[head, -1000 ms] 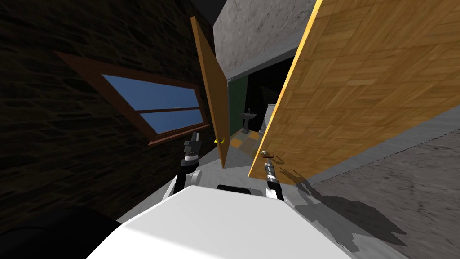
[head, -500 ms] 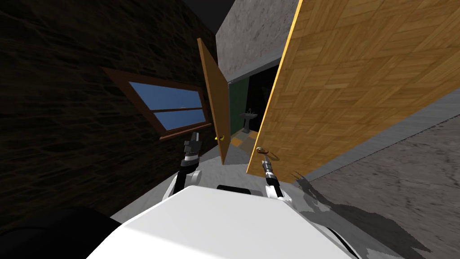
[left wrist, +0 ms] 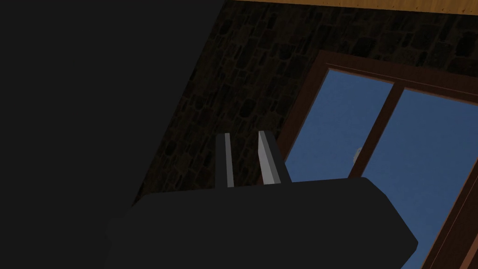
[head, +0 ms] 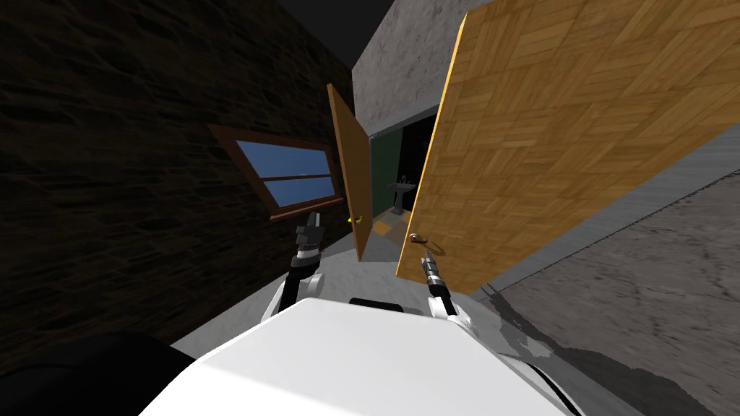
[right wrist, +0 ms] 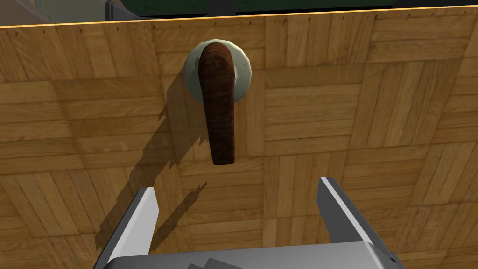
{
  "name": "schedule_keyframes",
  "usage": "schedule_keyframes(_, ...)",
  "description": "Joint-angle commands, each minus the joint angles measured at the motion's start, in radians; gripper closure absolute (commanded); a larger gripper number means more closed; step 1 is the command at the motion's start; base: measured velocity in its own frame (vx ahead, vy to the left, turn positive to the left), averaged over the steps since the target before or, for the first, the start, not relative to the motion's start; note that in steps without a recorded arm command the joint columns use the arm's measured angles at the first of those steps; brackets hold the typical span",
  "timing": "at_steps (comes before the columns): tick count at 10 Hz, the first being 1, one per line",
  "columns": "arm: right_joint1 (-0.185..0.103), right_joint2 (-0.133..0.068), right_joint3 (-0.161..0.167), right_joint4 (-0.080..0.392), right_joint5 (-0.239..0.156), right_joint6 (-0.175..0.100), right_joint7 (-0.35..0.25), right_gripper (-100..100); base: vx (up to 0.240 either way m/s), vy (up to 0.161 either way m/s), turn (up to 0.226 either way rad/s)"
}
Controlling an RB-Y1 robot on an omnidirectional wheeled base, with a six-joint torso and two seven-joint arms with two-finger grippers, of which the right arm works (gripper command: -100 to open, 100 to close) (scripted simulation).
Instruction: Pull the door open
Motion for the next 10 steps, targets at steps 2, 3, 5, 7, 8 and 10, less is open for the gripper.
schedule_keyframes(2,0.030,-0.034,-0.010,-0.002,-0.058,-0.011,-0.003,-100,0.196,-0.001,0.285)
schedule_keyframes(3,0.041,-0.049,-0.014,0.003,-0.082,-0.018,-0.004,-100,0.229,-0.044,0.329)
schedule_keyframes(5,0.052,-0.062,-0.018,0.018,-0.105,-0.025,-0.005,-100,0.183,-0.046,0.149)
schedule_keyframes(7,0.064,-0.078,-0.023,0.011,-0.131,-0.032,-0.005,-100,0.058,0.008,0.084)
schedule_keyframes(8,0.064,-0.078,-0.023,0.011,-0.131,-0.032,-0.005,-100,0.079,-0.015,0.125)
schedule_keyframes(10,0.067,-0.077,-0.023,0.003,-0.130,-0.026,-0.005,-100,0.014,-0.008,-0.006)
